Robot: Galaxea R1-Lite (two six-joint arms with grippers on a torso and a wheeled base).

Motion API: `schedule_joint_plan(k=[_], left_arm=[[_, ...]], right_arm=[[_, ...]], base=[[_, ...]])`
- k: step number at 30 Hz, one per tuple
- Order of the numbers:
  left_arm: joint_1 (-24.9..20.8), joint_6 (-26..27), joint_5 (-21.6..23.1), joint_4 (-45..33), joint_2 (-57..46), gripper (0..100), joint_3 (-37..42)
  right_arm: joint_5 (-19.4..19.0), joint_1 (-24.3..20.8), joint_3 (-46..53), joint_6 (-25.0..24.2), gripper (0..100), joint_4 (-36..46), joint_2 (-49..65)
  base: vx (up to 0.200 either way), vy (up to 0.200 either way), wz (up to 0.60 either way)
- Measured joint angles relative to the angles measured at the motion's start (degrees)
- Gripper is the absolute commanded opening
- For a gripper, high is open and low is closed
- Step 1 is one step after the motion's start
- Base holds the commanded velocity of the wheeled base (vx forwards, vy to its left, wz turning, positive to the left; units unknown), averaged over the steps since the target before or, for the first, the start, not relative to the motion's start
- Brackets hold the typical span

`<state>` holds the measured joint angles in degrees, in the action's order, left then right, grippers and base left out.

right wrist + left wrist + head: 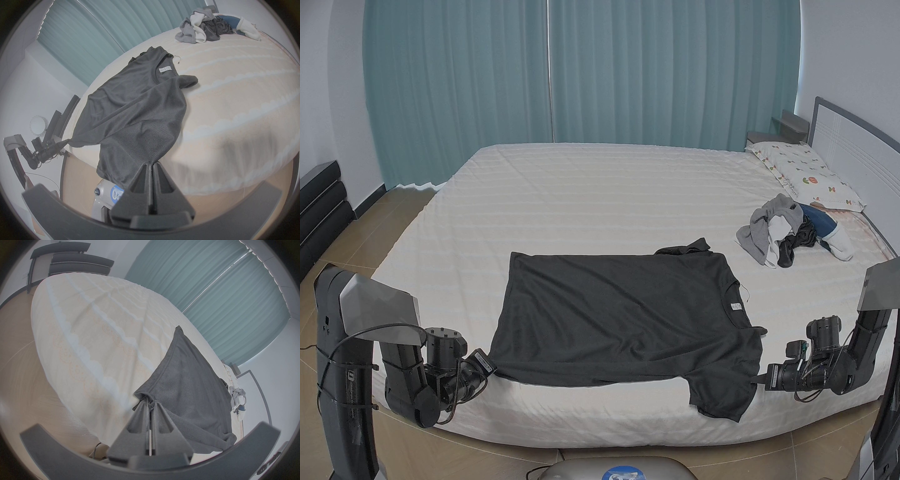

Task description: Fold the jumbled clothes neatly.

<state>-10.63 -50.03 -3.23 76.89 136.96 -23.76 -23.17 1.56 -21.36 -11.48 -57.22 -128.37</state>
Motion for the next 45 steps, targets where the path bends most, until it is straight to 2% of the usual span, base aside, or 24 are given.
schedule_joint_plan(k=[7,12,17,22,29,34,39,45], left_arm=[[-0.1,0.7,-0.3,0.3,0.0,0,0.9],[0.1,1.4,-0.3,4.2,-0.1,0,2.8],[0.2,7.9,-0.4,8.7,0.0,0,5.7],[0.2,11.0,-0.5,12.0,-0.2,0,8.9],[0.2,16.8,-0.5,12.1,-0.5,0,11.6],[0.3,18.2,-0.8,12.1,-1.6,0,12.7],[0.3,22.5,-0.8,12.1,-2.8,0,14.9],[0.9,25.4,-0.8,12.1,-3.5,0,16.5]], right_arm=[[-0.2,2.2,1.9,4.6,0,0.0,2.2],[-1.2,3.1,3.6,7.0,0,0.1,3.7],[-1.5,4.2,4.9,10.8,0,0.1,4.8],[-2.6,5.7,7.4,16.1,0,0.0,5.8],[-3.5,6.1,9.6,18.4,0,0.0,7.5],[-3.6,6.1,11.6,20.9,0,0.1,9.0],[-3.6,6.0,13.0,22.5,0,0.1,9.8],[-3.5,6.2,15.0,25.6,0,0.2,10.4]], base=[[0.0,0.0,0.0],[0.0,0.0,0.0],[0.0,0.0,0.0],[0.0,0.0,0.0],[0.0,0.0,0.0],[0.0,0.0,0.0],[0.0,0.0,0.0],[0.0,0.0,0.0]])
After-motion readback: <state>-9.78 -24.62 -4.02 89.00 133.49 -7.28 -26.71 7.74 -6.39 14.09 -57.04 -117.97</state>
